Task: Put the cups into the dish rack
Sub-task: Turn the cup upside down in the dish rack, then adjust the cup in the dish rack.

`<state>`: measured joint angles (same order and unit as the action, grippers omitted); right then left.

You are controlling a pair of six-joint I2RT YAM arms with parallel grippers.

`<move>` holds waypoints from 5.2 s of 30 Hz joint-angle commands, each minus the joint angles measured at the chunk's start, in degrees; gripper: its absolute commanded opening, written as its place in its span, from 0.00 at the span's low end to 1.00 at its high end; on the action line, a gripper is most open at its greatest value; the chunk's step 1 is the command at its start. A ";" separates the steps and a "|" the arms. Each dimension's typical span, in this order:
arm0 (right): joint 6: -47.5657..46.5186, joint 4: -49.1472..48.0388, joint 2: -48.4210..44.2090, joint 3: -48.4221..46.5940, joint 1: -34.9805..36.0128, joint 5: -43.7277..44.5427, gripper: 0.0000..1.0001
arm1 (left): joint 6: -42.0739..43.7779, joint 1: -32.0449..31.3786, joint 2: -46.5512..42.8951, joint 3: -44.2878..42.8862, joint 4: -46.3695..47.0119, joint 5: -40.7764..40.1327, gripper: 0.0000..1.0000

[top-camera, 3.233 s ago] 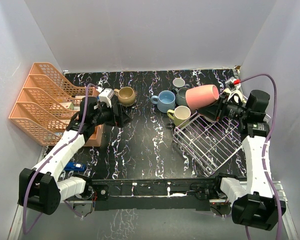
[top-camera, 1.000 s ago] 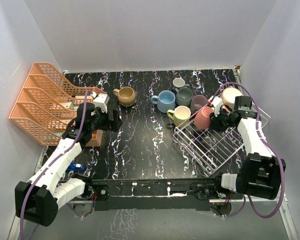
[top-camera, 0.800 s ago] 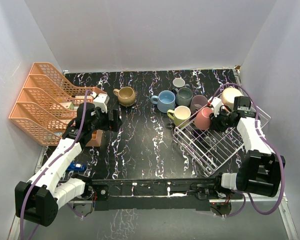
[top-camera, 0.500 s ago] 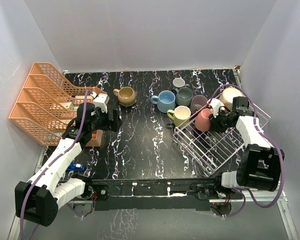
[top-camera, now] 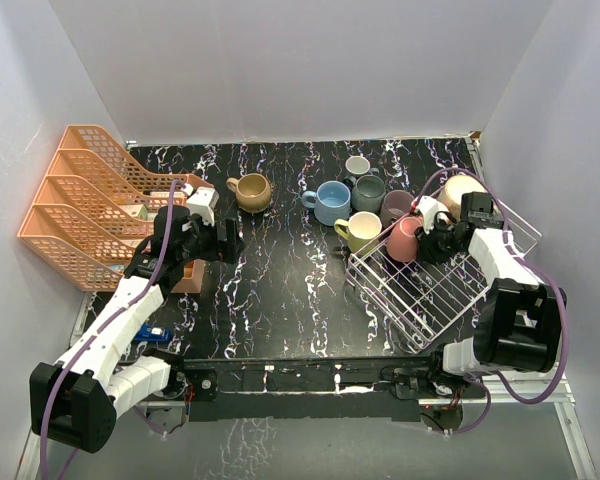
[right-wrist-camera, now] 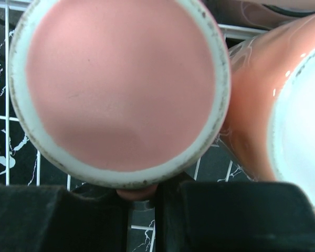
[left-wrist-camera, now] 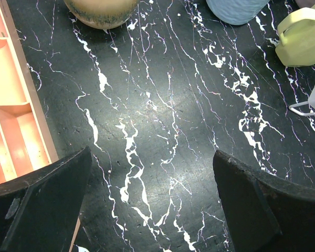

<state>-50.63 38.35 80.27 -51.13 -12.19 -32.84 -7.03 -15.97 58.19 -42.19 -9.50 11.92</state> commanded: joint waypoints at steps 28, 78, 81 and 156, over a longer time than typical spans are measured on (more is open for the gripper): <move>6.24 -8.50 -1.09 -5.40 2.17 7.28 0.49 | 0.57 0.20 -1.20 0.31 -0.61 -0.39 0.97; 11.15 -4.38 -9.53 -3.18 9.42 -1.74 0.18 | 0.64 0.19 -1.21 0.50 -0.52 -0.85 0.97; 13.70 -7.32 -9.33 -3.26 9.46 1.50 0.19 | 0.70 0.19 -1.20 0.51 -0.52 -0.85 0.97; 11.62 -10.31 -4.50 -4.36 0.67 9.02 0.15 | 0.74 0.19 -2.60 0.54 -0.37 -0.85 0.97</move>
<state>-40.34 33.12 75.37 -52.10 -11.33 -23.97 -7.03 -15.97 56.99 -42.09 -9.50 11.25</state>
